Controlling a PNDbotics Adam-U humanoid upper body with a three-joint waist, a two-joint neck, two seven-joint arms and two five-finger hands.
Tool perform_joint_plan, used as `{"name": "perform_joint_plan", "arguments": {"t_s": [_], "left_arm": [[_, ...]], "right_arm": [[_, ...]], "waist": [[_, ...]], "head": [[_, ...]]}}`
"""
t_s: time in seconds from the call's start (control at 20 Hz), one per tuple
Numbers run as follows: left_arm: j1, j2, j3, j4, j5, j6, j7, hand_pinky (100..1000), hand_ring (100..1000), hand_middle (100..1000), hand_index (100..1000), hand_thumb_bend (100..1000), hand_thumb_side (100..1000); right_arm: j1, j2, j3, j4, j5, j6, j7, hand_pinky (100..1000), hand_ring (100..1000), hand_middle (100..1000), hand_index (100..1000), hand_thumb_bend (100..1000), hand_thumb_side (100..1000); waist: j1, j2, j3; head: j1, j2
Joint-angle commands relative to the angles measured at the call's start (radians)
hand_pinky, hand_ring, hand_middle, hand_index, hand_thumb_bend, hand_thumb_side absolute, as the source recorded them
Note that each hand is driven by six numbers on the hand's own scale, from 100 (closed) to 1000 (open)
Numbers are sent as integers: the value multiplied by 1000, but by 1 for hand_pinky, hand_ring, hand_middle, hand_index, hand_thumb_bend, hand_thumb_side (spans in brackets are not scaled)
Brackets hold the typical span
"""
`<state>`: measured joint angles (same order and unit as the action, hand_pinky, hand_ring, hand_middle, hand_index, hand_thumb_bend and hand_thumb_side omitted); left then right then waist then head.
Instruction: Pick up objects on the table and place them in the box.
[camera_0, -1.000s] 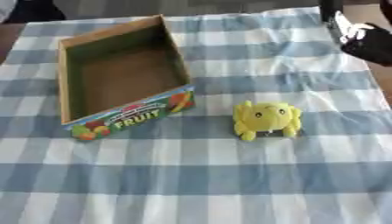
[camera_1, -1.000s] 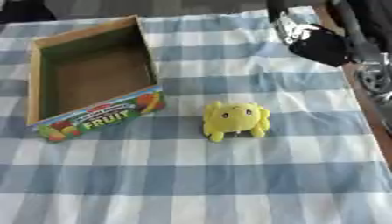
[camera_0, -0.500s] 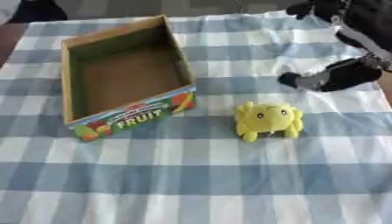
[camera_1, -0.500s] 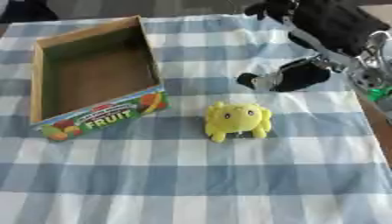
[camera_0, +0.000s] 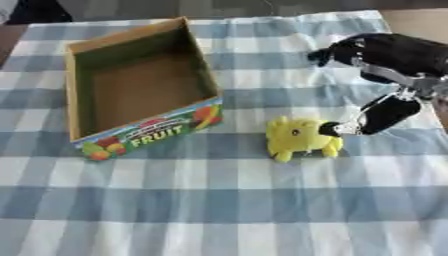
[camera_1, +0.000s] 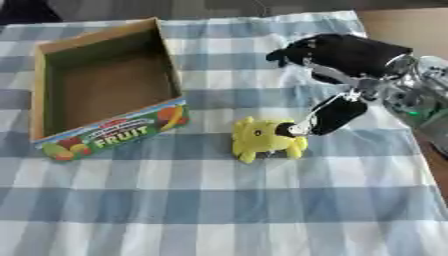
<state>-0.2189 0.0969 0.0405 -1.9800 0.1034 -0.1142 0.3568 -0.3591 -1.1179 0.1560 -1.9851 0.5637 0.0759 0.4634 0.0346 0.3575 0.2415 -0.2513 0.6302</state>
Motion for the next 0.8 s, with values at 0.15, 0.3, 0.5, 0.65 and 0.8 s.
{"name": "perform_joint_plan", "arguments": {"t_s": [0.15, 0.3, 0.5, 0.65, 0.8], "left_arm": [[-10, 21, -6, -20, 2, 2, -5, 663, 639, 625, 891, 100, 704], [-11, 20, -6, -20, 2, 2, -6, 663, 639, 625, 892, 100, 704], [-12, 19, -7, -20, 3, 2, -8, 663, 640, 626, 892, 100, 704], [-14, 18, -9, -20, 4, 2, -9, 663, 640, 626, 892, 100, 705], [-14, 17, -10, -20, 4, 3, -11, 663, 640, 626, 892, 100, 706]], "right_arm": [[-15, -35, 25, -15, -2, 56, 66, 938, 888, 807, 1000, 512, 481], [-22, -27, 44, -15, -1, 84, 91, 935, 890, 812, 1000, 500, 460], [-26, -14, 70, -15, 20, 106, 127, 934, 896, 814, 1000, 495, 451], [-26, -3, 87, -15, 44, 129, 156, 934, 899, 817, 1000, 491, 447], [-30, 9, 105, -15, 62, 155, 182, 931, 896, 809, 1000, 492, 450]], "waist": [[-4, -17, 6], [-5, -16, 11], [-7, -13, 14], [-9, -12, 16], [-10, -11, 18]], "head": [[-14, -13], [-20, -15], [-26, -13], [-30, -15], [-33, -15]]}}
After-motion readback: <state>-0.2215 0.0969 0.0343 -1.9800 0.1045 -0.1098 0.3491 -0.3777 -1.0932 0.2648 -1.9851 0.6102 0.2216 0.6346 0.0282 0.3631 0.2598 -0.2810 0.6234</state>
